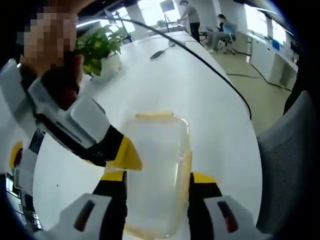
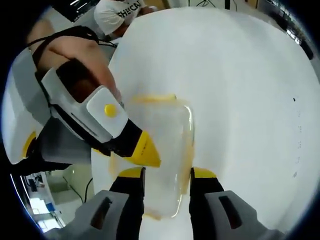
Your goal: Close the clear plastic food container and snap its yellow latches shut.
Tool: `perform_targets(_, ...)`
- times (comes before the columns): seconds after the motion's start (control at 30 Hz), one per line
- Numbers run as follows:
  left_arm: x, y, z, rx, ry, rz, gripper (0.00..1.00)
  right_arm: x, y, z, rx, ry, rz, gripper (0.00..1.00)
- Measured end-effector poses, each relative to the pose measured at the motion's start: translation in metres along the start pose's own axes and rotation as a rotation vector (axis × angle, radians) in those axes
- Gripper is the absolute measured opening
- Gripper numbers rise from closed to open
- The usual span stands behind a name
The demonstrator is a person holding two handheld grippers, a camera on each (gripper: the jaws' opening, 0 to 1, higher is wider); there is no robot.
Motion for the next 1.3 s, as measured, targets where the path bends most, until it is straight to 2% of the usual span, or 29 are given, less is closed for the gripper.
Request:
perform_targets(0.2,0.0,0.0,0.0,-0.002,0.009,0.008,0.44,0.001,-0.001,0.001,0.034,-0.008,-0.013,0.33)
perform_targets(0.33,-0.001,0.0,0.001,0.008,0.009,0.013,0.44,0.003,-0.001,0.004,0.089,0.02,-0.052,0.33)
perform_targets(0.43,-0.001,-0.001,0.001,0.018,0.005,0.02,0.44,0.003,0.0,0.004,0.089,0.02,-0.064,0.33)
perform_targets(0.53,-0.001,0.0,0.001,0.018,0.004,0.02,0.44,0.002,0.002,0.001,0.026,0.017,-0.067,0.33)
perform_targets(0.67,0.0,0.001,0.002,0.024,0.003,0.011,0.45,0.003,0.004,-0.003,-0.088,0.017,-0.092,0.33)
perform_targets(0.8,0.001,0.002,0.003,0.023,0.027,-0.004,0.45,0.008,0.007,-0.005,-0.143,0.008,-0.143,0.33)
perform_targets(0.87,-0.002,0.002,0.003,0.021,0.021,-0.016,0.49,0.009,0.007,-0.006,-0.159,0.002,-0.172,0.33)
perform_targets(0.93,-0.007,0.003,0.004,0.02,0.015,-0.03,0.56,0.011,0.008,-0.005,-0.178,0.034,-0.202,0.33)
perform_targets(1.0,-0.01,0.003,0.004,0.021,0.017,-0.038,0.63,0.01,0.008,-0.003,-0.218,0.034,-0.231,0.4)
perform_targets(1.07,-0.015,0.003,0.006,0.025,0.055,-0.047,0.69,0.013,0.005,-0.005,-0.24,0.008,-0.216,0.53)
perform_targets(1.1,-0.017,0.002,0.006,0.026,0.045,-0.045,0.72,0.016,0.004,-0.007,-0.238,-0.006,-0.201,0.58)
perform_targets(1.17,-0.015,0.002,0.005,0.037,0.055,-0.022,0.81,0.015,0.007,-0.003,-0.295,0.035,-0.244,0.63)
perform_targets(1.3,-0.012,0.005,0.005,0.033,0.089,-0.022,0.97,0.022,0.013,-0.011,-0.343,0.003,-0.254,0.78)
Point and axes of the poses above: the point that each gripper's makers call its tool centre point, and the gripper's own axes: y roughly backward along the fingers, x roughly to its left, z roughly out of its top, the point moved 3 cm from there along y, roughly backward along the fingers, and after that the axes turned 7 degrees about z, right-handed, at the moved point
